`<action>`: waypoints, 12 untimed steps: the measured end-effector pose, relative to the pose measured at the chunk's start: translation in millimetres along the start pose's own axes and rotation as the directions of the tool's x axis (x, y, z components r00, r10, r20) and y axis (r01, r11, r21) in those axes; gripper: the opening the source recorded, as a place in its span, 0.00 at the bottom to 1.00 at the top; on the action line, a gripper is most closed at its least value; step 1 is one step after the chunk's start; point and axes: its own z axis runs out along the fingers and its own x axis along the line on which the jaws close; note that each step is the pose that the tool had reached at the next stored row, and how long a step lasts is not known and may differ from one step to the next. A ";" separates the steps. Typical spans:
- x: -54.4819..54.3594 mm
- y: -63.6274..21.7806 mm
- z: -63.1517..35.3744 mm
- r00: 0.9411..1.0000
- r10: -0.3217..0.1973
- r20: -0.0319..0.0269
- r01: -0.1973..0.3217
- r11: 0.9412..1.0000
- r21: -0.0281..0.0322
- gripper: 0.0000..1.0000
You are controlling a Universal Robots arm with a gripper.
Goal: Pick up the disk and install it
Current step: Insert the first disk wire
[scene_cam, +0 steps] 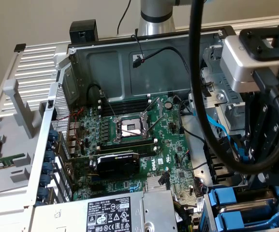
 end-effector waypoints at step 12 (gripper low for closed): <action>-1.0 -1.2 1.0 1.000 0.023 0.002 -0.023 1.000 -0.001 0.17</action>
